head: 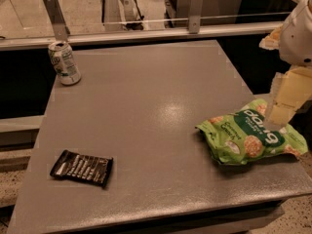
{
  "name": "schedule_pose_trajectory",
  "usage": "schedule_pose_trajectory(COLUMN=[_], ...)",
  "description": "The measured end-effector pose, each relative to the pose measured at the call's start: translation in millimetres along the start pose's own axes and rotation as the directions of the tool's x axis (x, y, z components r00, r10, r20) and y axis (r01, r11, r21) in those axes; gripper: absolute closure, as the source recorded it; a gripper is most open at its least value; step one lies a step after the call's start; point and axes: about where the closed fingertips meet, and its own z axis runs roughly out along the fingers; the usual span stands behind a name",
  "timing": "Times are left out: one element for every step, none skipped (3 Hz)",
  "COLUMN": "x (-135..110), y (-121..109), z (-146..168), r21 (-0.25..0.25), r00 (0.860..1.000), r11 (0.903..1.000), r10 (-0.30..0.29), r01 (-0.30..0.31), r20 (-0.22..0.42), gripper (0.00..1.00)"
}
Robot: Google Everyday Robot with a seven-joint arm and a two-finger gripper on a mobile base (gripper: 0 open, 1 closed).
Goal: Pick 7up can
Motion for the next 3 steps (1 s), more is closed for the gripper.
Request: schedule_pose_trajectory(x=[0,-29,-97], y=[0,-8,-13], z=[0,19,52], r21=[0.0,-0.025,-0.049], r00=[1.0,0.997,0.976], r11=[1.0,0.9995,0.9958], r10=[0.0,-0.017,-0.065], r01=[0.0,0.019,0.077], r20=[0.0,0.079,0.209], gripper=[0.0,0.0,0.0])
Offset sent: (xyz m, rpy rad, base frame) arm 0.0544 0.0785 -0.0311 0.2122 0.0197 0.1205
